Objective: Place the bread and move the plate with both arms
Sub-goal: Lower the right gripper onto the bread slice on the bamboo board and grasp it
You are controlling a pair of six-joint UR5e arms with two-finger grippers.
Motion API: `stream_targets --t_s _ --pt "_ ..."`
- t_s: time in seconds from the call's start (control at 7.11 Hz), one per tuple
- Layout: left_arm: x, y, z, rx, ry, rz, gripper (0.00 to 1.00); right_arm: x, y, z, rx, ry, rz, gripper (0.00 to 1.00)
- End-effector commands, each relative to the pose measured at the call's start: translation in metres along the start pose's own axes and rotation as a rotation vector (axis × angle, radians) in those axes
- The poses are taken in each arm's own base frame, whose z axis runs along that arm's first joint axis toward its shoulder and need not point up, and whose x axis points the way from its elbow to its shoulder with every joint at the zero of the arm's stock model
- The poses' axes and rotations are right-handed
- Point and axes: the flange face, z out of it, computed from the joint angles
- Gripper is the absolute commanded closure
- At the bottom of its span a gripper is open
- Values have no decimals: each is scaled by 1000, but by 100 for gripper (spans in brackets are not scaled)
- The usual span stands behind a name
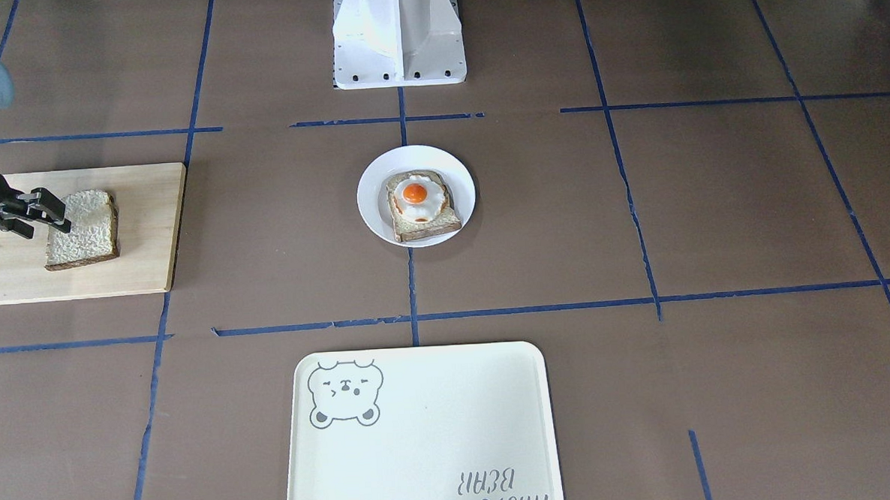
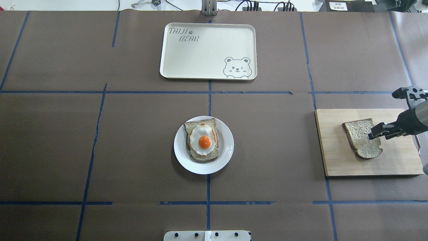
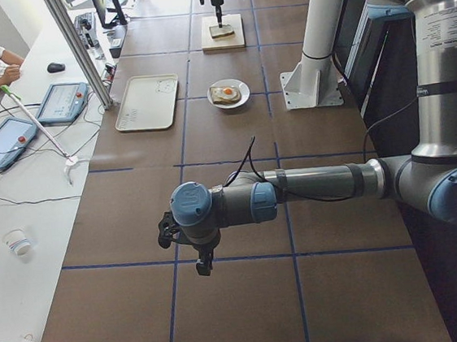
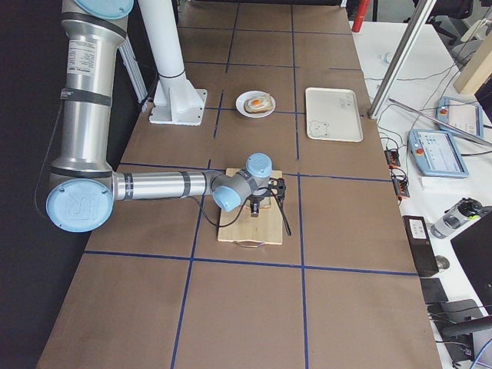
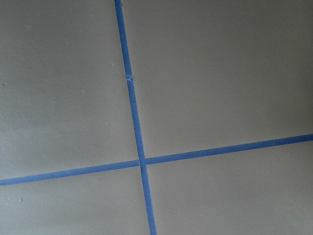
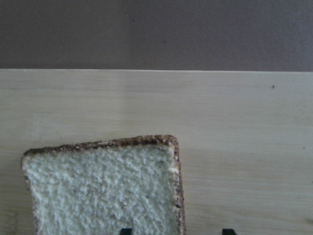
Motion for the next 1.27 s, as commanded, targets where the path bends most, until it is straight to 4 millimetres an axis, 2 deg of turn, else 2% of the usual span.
stream_targets --t_s 0.0,0.28,0.42,0.7,0.84,1.12 --pt "0 0 0 -1 0 -1 0 -4 -2 2 -8 -10 -7 54" --pt "0 0 0 0 0 0 0 -6 0 0 -21 -27 -14 89" --pt "0 0 0 0 0 0 0 -10 2 -4 -26 -41 -15 100" --pt "0 0 0 0 0 0 0 -12 3 -6 -24 -46 -18 100" --pt "1 -1 -1 1 0 1 0 -21 3 -15 -12 -61 -32 100" --pt "1 -1 -1 2 0 3 0 -59 9 -47 11 -133 -93 100"
